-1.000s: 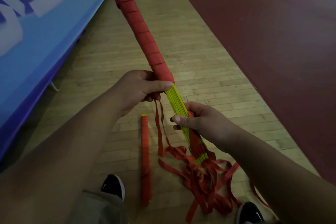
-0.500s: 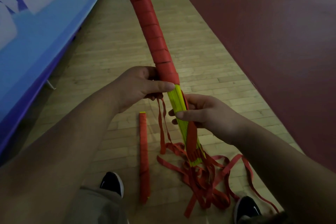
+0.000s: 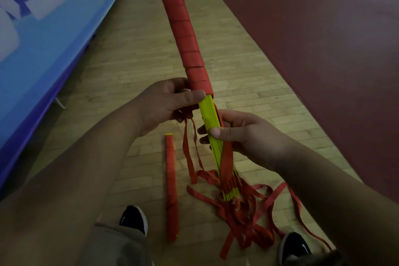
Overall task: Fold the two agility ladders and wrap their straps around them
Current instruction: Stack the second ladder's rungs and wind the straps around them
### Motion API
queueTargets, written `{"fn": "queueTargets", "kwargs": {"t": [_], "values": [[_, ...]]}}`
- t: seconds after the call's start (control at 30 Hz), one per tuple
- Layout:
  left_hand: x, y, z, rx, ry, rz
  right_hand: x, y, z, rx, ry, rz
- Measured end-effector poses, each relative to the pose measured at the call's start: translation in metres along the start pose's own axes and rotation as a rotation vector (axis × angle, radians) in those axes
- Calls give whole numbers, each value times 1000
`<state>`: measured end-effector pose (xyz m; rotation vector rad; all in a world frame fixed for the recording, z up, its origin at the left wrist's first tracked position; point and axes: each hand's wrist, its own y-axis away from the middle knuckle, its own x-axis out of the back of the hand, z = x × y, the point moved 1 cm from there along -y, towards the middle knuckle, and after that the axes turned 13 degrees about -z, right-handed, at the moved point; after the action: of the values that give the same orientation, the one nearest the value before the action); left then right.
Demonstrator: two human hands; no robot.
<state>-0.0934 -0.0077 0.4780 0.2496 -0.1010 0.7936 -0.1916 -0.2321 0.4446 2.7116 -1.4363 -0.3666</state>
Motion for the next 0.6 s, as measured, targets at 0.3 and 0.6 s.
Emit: {"fn": "queueTargets", "kwargs": {"t": [0.3, 0.6], "values": [[-5, 6, 7, 4, -101, -52, -1, -2, 2, 33, -67, -42], [11, 20, 18, 131, -369, -133, 6, -2, 4, 58, -100, -91]]}}
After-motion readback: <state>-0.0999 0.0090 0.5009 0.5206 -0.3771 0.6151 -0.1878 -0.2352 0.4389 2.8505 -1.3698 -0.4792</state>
